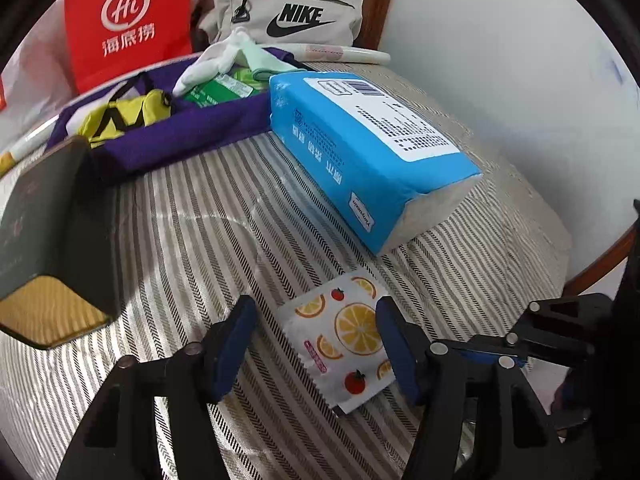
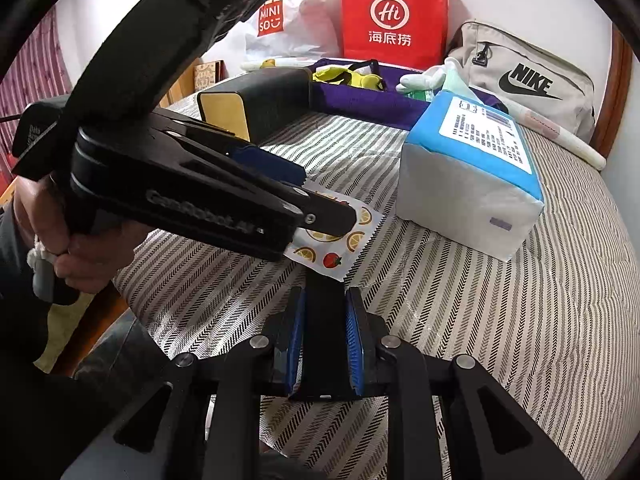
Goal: Organize soft objects
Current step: 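Grasp the fruit-print packet with the left gripper while the right lifts the black strap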
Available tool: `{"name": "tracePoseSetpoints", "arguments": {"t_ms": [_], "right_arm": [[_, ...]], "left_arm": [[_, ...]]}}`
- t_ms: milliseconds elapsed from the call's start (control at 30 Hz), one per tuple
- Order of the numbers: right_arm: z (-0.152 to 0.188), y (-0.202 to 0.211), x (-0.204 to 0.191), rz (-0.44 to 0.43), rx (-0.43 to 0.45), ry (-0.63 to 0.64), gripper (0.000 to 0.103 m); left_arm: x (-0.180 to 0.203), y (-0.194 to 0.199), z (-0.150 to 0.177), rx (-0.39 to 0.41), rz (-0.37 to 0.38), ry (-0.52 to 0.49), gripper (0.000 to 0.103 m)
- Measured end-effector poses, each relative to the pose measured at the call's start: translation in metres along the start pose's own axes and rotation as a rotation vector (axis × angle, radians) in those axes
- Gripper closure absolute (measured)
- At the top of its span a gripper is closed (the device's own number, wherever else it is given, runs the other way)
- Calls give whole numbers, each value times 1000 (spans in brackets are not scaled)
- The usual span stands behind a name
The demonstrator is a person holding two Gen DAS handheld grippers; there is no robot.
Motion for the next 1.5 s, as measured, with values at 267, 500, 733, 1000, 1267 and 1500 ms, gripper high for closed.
{"name": "tracePoseSetpoints", "arguments": {"t_ms": [267,500,733,1000,1267,1500], "right_arm": [[-2,-1,2,1,-6,-19,83],[3,4,10,65,-41,-32,83],[11,9,29,101,-62,-105,83],[6,5,31,100,-71,-121,72],[2,1,20,104,-56,-97,46],[-2,-5,22,139,-19,-102,51]], "left_arm": [[-19,12,3,32,4,27,100],[-57,39,21,55,-47,107,101],[-103,65,46,64,-147,201,101],[-108,71,56,46,-84,227,48],[-75,57,59,36,-95,121,29],[-55,47,66,70,-191,58,19]]}}
Point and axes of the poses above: each gripper's, at about its wrist camera, not at the fingertips, and y roughly against the way its jaws point, x to its right, z to its underside, the point moved 1 cm from there along -y, roughly the way its jaws point, and after that the axes turned 10 degrees about y, right-handed, at the moved point
